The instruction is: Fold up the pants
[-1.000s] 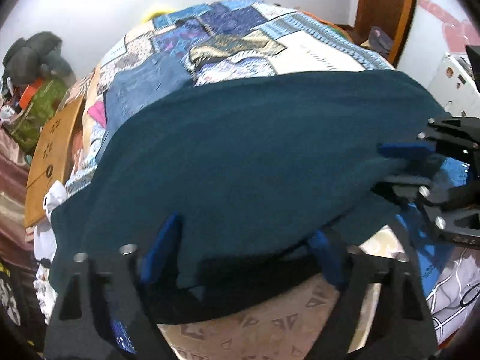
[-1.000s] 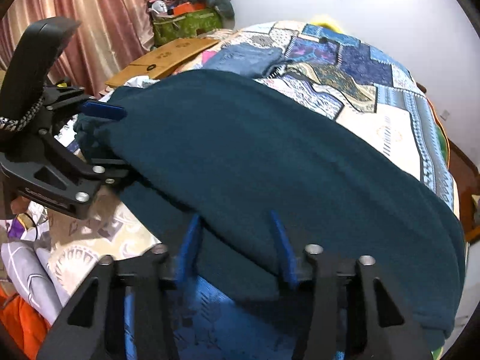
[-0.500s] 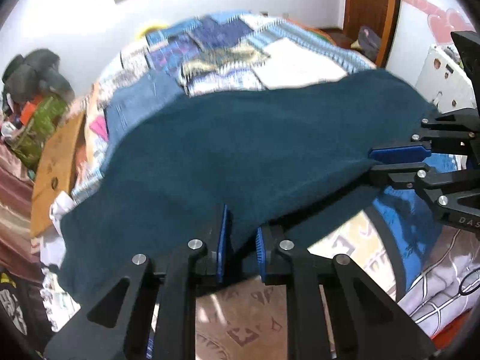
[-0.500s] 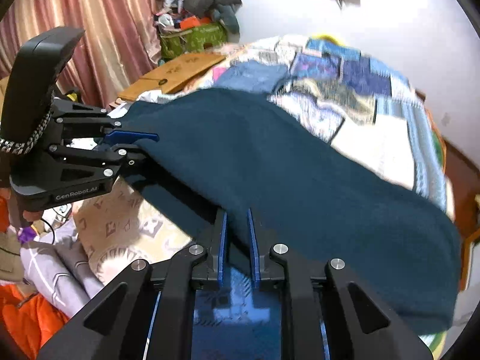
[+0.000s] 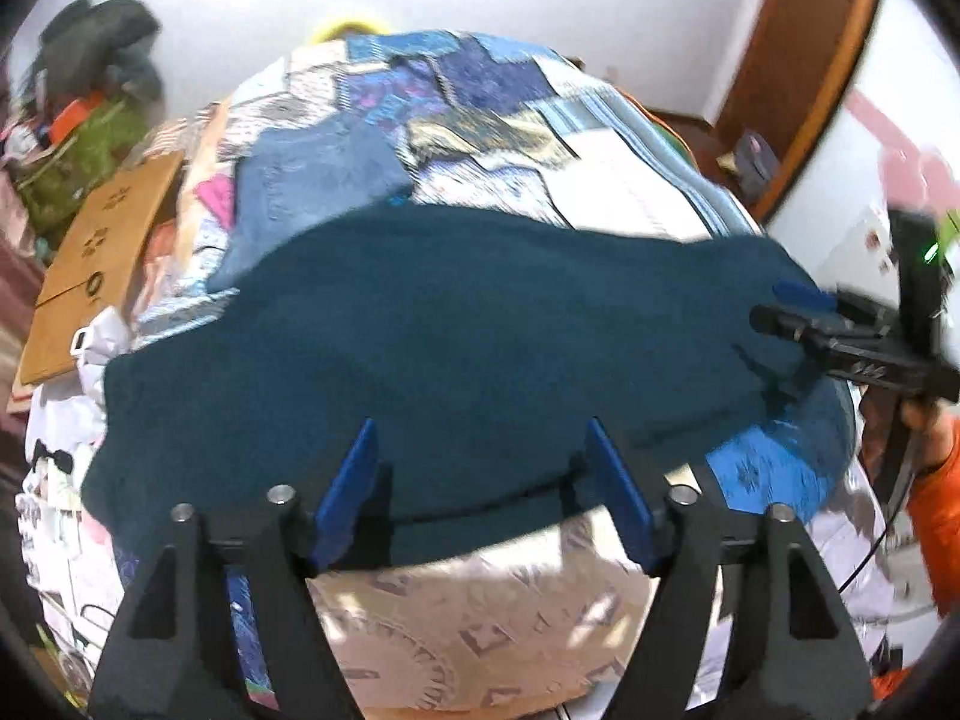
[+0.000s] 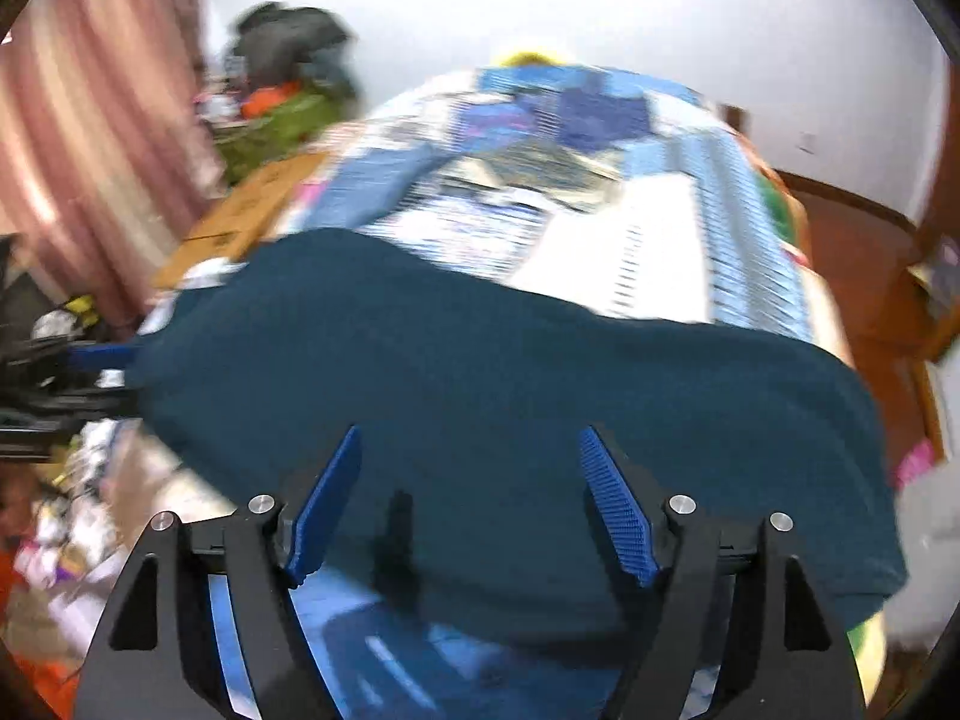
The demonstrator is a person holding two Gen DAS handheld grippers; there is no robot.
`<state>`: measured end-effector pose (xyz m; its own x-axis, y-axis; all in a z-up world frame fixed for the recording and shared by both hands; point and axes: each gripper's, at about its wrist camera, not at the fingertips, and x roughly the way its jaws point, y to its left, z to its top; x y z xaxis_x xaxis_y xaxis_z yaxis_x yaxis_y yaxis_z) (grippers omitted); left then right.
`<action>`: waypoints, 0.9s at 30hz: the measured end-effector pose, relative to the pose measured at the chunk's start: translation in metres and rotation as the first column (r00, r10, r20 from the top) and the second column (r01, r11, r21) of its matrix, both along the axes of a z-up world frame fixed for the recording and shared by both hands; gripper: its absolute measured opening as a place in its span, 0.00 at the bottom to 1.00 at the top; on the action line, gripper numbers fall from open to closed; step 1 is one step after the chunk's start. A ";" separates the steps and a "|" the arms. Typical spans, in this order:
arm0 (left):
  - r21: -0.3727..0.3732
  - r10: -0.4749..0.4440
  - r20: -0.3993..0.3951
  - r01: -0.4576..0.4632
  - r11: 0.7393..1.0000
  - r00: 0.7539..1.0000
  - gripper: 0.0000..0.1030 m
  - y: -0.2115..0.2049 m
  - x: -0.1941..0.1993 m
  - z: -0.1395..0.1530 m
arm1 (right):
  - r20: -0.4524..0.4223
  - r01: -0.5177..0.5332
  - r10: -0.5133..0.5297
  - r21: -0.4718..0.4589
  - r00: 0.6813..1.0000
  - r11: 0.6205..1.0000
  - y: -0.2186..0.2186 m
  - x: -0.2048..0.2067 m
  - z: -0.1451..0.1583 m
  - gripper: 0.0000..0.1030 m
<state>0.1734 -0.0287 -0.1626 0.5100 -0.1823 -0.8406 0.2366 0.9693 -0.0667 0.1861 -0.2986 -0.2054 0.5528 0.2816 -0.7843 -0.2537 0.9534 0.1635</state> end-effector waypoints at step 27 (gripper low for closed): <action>0.134 -0.152 -0.140 0.171 0.976 0.978 0.93 -0.105 0.086 -0.060 | -0.243 0.526 -0.468 0.330 0.850 0.784 -0.193 -0.070 -0.015 0.70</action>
